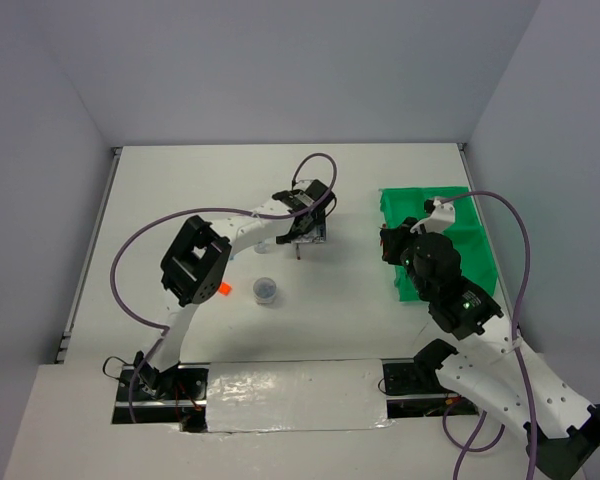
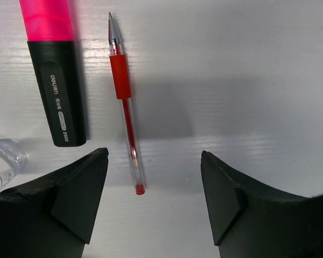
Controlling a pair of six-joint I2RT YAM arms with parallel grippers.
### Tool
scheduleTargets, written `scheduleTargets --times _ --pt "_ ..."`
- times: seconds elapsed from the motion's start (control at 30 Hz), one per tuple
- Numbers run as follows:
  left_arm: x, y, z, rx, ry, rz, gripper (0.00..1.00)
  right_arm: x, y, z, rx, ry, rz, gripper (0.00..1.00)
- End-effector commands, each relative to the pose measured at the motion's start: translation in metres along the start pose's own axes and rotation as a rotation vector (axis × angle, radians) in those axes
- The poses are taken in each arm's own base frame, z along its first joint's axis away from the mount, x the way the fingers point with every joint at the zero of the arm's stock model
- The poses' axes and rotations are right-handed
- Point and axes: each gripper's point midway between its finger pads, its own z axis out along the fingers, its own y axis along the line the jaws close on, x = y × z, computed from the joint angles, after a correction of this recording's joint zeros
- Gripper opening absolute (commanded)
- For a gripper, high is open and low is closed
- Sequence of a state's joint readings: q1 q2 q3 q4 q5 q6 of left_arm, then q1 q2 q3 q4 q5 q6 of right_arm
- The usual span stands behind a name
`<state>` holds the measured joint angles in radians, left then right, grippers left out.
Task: Sort the stationery into containers
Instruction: Pick up the pen from the center of the board.
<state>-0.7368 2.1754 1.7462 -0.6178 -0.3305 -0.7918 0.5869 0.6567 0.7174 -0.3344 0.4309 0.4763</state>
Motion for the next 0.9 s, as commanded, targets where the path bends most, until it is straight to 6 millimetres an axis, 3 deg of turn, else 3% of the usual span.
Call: scheduleTargets --times 0.0,0.27,0.3,0.4,0.43,0.47,0.5,0.6,0.7,0.73,0.83,0.87 --pt "-0.005 0.000 0.010 -0.005 -0.005 -0.018 0.81 -0.013 0.008 -0.001 -0.043 -0.048 0.009 0.00" --pt "0.009 0.005 0.025 -0.020 0.028 -0.024 0.69 -0.012 0.010 -0.003 -0.059 -0.048 0.018 0.00" --pt "0.010 0.006 0.026 -0.022 0.030 -0.022 0.56 -0.013 0.010 -0.004 -0.061 -0.050 0.019 0.00" --pt "0.014 0.005 0.029 -0.012 0.046 -0.027 0.36 -0.012 0.010 -0.005 -0.066 -0.049 0.021 0.00" --pt "0.016 0.006 0.029 -0.015 0.052 -0.030 0.15 -0.014 0.010 -0.005 -0.067 -0.053 0.023 0.00" --pt "0.020 0.006 0.031 -0.012 0.063 -0.028 0.06 -0.014 0.010 -0.006 -0.069 -0.054 0.022 0.00" --pt "0.021 0.005 0.031 -0.007 0.067 -0.027 0.00 -0.015 0.011 -0.008 -0.074 -0.057 0.023 0.00" --pt "0.028 0.002 0.029 0.023 0.086 -0.016 0.00 -0.019 0.012 -0.011 -0.089 -0.068 0.024 0.00" --pt "0.024 -0.015 0.008 0.131 0.056 0.016 0.00 -0.013 0.009 -0.004 -0.103 -0.029 0.041 0.00" --pt "0.023 -0.026 -0.005 0.177 0.031 0.035 0.00 -0.011 -0.006 0.004 -0.069 -0.024 0.061 0.00" --pt "0.008 -0.052 -0.057 0.314 -0.108 0.096 0.00 0.002 -0.009 0.012 -0.113 0.011 0.132 0.00" --pt "0.006 -0.052 -0.081 0.353 -0.153 0.111 0.00 -0.004 -0.008 0.013 -0.126 -0.025 0.154 0.00"
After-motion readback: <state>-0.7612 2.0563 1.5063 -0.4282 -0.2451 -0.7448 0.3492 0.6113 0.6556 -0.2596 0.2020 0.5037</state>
